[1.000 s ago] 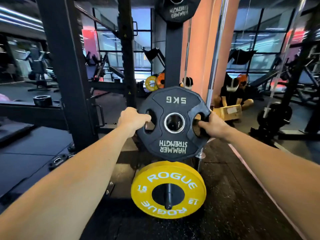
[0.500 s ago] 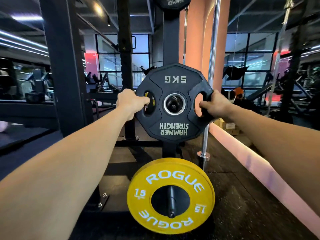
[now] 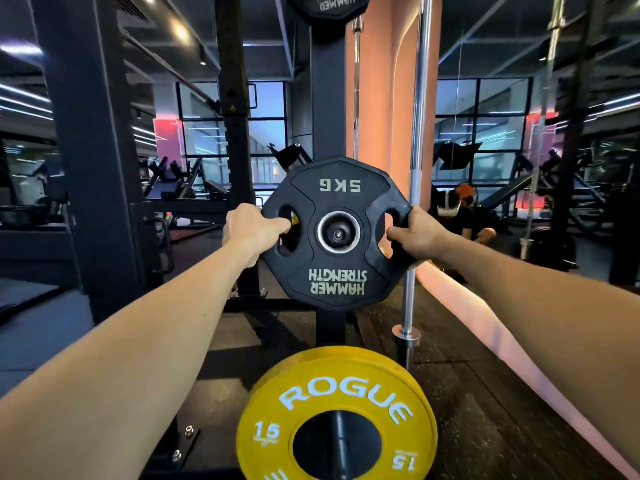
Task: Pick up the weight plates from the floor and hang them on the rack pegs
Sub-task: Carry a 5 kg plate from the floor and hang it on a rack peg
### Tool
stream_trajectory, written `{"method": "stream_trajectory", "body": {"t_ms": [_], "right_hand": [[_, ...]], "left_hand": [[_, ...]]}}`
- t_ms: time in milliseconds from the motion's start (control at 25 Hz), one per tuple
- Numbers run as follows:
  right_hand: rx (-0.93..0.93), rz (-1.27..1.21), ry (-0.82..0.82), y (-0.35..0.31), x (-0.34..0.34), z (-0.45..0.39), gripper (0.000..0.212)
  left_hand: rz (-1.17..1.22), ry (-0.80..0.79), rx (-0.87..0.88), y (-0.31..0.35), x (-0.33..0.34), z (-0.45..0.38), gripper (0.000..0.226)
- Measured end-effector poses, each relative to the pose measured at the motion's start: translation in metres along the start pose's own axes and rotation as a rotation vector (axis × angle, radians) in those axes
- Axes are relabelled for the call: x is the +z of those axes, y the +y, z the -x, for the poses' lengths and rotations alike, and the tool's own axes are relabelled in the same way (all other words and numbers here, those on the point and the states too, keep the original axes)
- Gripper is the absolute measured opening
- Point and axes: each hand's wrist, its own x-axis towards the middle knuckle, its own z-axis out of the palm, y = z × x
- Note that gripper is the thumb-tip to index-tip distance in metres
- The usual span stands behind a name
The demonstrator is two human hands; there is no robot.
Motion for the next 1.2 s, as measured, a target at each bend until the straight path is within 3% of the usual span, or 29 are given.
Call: {"method": "stream_trajectory", "body": {"t_ms": [440,720,1080,1200], "right_hand": [[-0.053,-0.074,0.113,0.038,0.037,-0.068,0.037],[-0.079,-0.178,0.071,0.044,0.049,-0.096,0.024],[0.012,-0.092,0.057,0.045,0.051,-0.107,0.032],[0.039,-0.182,0.004,0.043,0.049,-0.100,0.033]], "left_hand": [[0.087,-0.016,0.039,-0.032,0.056,-0.065,0.009],[0.080,-0.053,0.037,-0.038,0.073,-0.101,0.019],[0.100,-0.123,0.022,-0.045,0.081,-0.108,0.012],[0.099,-0.169,0.024,-0.050,0.079,-0.104,0.029]]}}
